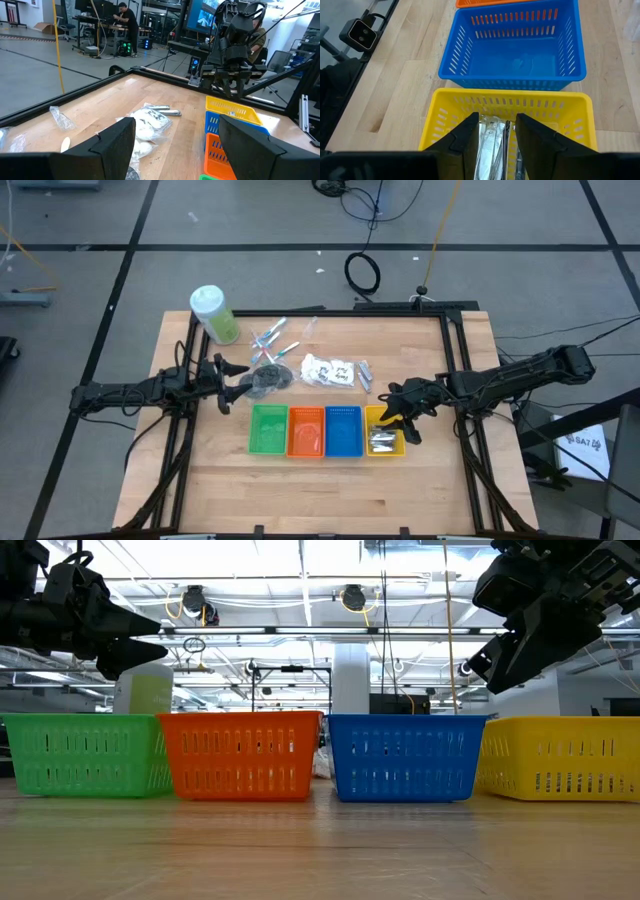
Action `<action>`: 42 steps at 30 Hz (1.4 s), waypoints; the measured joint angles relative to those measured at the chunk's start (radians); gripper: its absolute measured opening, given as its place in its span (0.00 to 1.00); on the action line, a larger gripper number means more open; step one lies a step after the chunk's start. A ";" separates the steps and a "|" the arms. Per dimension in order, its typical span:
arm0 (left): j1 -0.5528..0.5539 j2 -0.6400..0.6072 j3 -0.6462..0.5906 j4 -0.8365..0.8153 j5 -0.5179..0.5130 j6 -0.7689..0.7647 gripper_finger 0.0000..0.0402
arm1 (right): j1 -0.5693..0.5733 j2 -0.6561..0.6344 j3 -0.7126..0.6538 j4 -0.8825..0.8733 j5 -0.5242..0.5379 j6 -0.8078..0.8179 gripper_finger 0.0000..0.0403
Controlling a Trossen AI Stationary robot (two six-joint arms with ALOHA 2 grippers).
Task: Pick & Place Travel size toiletries
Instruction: Put the silver nail cutter into the yellow basket
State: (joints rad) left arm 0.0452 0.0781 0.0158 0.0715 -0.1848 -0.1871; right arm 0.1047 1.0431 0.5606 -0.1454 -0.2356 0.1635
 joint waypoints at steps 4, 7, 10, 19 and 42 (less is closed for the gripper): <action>0.000 0.000 0.000 0.000 0.000 0.000 0.70 | -0.001 0.000 0.000 0.015 0.001 0.000 0.30; 0.000 0.000 0.000 0.000 0.000 0.000 0.70 | -0.001 0.000 0.000 0.043 0.009 0.001 0.30; 0.000 0.000 0.000 0.000 0.000 0.000 0.70 | -0.002 0.000 0.000 0.115 0.122 0.033 0.30; 0.000 0.000 0.000 0.000 0.000 0.000 0.70 | -0.155 0.076 0.072 0.114 0.298 0.005 0.39; 0.000 0.000 0.000 0.000 0.000 0.000 0.70 | -0.430 0.527 0.285 -0.114 0.317 0.109 0.53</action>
State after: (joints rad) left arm 0.0452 0.0784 0.0162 0.0711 -0.1848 -0.1872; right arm -0.3250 1.5700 0.8452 -0.2591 0.0813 0.2729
